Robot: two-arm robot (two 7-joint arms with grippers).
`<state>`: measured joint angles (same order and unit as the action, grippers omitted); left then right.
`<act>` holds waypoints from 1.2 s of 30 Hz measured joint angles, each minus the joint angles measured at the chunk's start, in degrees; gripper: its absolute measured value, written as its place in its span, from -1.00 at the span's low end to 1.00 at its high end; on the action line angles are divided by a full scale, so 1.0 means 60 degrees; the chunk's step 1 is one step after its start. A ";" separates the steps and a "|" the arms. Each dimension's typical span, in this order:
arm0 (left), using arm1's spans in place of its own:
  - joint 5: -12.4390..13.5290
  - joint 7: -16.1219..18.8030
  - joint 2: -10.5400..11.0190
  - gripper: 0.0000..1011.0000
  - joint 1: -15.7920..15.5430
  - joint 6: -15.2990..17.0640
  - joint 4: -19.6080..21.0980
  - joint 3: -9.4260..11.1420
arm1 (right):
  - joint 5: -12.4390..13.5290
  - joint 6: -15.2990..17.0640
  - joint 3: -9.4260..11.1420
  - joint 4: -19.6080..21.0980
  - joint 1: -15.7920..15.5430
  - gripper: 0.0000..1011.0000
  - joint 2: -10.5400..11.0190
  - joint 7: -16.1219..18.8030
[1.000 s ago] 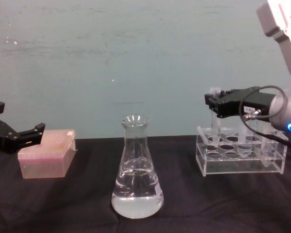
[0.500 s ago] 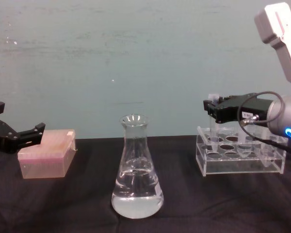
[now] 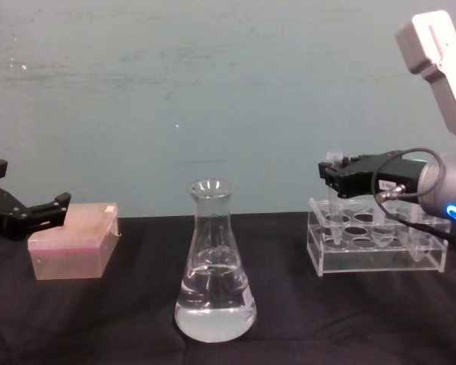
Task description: Pour the liquid from the test tube into the beaker using one hand.
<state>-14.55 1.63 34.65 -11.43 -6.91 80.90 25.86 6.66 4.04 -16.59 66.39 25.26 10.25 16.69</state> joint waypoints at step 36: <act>0.0001 0.0000 -0.0001 0.98 0.0000 0.0000 0.0000 0.0000 | -0.0015 0.0001 0.0016 0.0022 -0.0015 0.98 0.0004 -0.0012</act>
<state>-14.55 1.62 34.64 -11.43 -6.91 80.90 25.86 6.56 4.04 -16.49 66.52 25.18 10.27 16.61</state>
